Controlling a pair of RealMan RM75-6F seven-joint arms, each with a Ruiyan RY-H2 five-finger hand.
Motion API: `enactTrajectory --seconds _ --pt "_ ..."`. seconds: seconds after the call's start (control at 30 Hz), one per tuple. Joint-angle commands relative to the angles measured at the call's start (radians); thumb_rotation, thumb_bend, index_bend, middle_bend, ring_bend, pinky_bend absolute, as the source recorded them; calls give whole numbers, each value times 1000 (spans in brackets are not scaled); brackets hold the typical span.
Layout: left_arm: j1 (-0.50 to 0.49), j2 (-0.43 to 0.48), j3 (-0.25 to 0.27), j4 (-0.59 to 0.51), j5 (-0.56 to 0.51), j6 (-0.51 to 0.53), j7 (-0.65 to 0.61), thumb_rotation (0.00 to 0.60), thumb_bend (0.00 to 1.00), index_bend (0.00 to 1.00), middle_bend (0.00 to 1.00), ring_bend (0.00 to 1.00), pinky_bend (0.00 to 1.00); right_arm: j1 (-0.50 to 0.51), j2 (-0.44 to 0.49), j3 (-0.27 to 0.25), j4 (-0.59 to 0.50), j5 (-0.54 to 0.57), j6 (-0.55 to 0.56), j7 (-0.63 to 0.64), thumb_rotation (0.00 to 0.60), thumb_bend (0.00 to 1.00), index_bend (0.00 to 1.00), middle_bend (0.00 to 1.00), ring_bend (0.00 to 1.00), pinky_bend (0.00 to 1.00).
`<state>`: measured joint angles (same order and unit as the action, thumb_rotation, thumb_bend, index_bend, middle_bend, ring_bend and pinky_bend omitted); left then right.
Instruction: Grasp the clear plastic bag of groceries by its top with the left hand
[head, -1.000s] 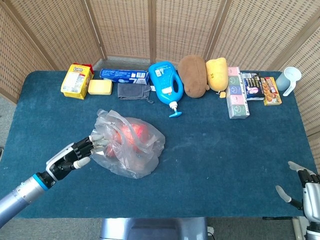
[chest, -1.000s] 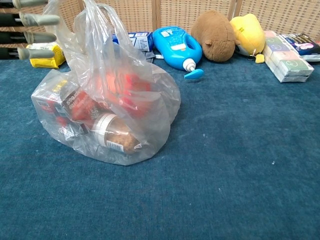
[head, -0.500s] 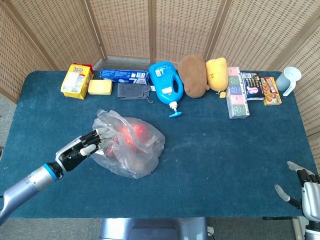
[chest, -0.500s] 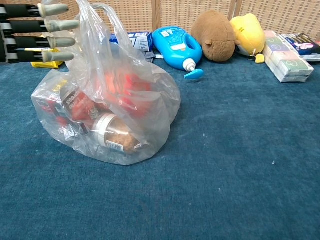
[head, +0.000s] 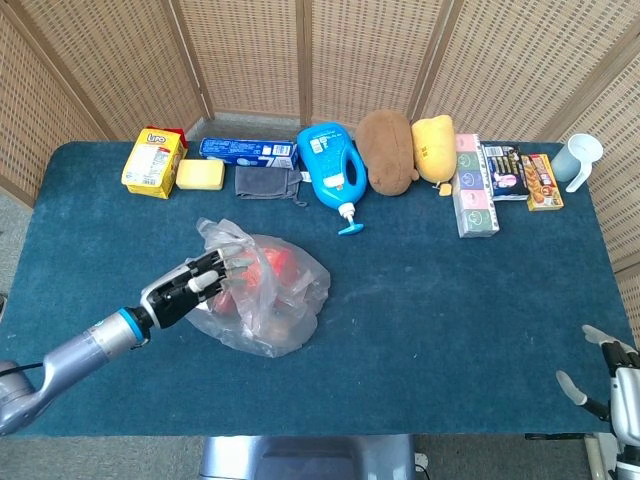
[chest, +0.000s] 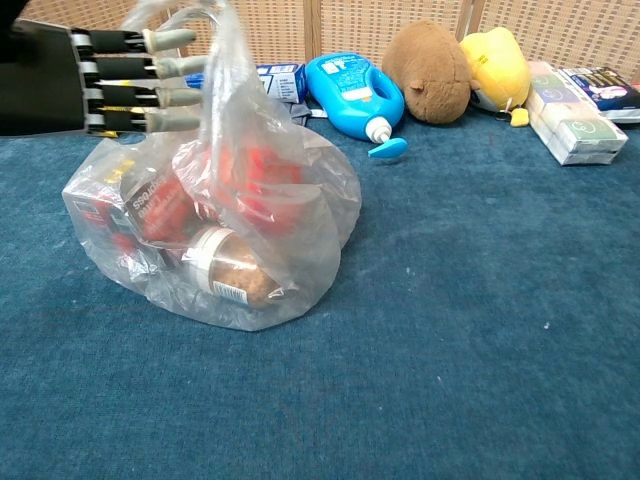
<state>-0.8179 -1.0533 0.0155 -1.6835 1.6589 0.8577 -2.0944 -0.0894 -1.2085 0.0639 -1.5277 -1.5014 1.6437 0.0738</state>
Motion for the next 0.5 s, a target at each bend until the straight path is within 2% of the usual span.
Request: enactTrajectory --seconds 0.03,0.5 --pt "-26 -19 -10 17 -17 -25 -28 333 262 108 171 75 82 -2 1 -1 0 1 2 1 0 248 219 321 304 271" --pt "-115 -55 -61 35 -95 -130 -88 334 264 93 171 76 82 -20 9 -3 4 -1 21 13 0 248 218 320 304 270"
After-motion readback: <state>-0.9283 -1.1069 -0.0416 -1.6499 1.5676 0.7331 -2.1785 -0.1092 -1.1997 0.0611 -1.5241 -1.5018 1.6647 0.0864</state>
